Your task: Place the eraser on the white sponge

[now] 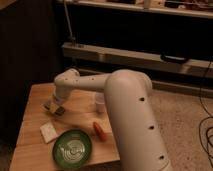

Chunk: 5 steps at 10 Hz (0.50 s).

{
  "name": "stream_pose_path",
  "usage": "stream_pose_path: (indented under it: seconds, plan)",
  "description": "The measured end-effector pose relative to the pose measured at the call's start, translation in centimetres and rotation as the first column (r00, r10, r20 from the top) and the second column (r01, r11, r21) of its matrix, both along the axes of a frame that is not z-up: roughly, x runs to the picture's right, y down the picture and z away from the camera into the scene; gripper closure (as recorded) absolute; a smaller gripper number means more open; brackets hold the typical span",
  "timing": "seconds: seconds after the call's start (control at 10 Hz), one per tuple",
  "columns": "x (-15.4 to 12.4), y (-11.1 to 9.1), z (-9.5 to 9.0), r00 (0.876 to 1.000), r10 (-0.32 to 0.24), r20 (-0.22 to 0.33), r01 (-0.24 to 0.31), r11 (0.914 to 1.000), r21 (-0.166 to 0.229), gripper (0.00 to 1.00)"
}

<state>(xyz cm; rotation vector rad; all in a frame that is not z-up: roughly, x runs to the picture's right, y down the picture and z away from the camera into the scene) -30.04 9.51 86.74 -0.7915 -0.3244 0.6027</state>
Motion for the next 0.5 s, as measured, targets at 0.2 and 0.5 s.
stream_pose_path:
  seconds: [0.2, 0.5]
  plan:
    - [-0.7, 0.1, -0.3, 0.990, -0.050, 0.134, 0.055, 0.9978, -0.038, 0.81]
    - [-2.7, 0.6, -1.6, 0.926, -0.266, 0.267, 0.297, 0.9513, -0.083, 0.81]
